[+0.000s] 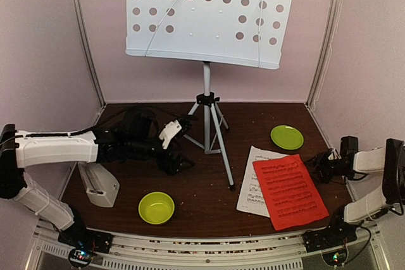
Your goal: Set up the instrument practice props
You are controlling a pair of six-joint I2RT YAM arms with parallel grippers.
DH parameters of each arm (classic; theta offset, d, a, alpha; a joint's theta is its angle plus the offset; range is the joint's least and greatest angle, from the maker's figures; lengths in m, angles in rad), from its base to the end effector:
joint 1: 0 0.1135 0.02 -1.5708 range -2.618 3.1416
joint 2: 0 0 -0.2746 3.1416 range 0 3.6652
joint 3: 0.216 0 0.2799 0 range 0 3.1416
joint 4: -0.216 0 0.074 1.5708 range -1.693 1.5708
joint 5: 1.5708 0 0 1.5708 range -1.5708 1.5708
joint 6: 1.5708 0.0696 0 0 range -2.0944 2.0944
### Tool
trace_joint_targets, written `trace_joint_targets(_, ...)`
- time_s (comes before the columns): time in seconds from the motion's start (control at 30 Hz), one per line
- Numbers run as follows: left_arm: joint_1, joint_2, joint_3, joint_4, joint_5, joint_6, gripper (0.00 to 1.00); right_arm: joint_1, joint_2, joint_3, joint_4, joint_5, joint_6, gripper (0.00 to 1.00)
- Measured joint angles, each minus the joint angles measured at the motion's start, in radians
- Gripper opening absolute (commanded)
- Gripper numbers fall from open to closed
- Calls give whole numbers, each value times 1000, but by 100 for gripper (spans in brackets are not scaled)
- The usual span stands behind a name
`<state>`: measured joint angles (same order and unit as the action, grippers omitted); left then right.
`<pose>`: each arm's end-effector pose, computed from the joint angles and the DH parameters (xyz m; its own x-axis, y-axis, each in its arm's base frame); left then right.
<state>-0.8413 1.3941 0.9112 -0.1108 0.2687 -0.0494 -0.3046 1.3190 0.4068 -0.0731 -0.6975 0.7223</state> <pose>0.2253 -0.2797 0.2311 -0.4151 0.3929 -0.8205 0.8460 0.4985 -0.1893 0.2392 -0.0284 0.0938 -0.6684 0.7413 -0.0607 0.4441 0.4632 0.7670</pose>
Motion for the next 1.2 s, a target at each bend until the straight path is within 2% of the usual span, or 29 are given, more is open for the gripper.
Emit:
trace_joint_targets(0.13,-87,51,29,-27,-7,43,71,5,16,-2,11,-40,0,52)
trace_joint_targets(0.4,-274,190,159,-73,-67,148,61,19,-8,6,-72,-53,-50,53)
trace_joint_targets(0.73,-402,447,351,-61,-109,289,70,23,-108,65,-359,120,-158,47)
trace_joint_targets(1.03,-513,579,381,30,-129,368,76,50,-188,63,-452,127,-184,24)
trace_joint_targets(1.2,-560,645,410,76,-163,391,75,57,-191,26,-470,141,-180,21)
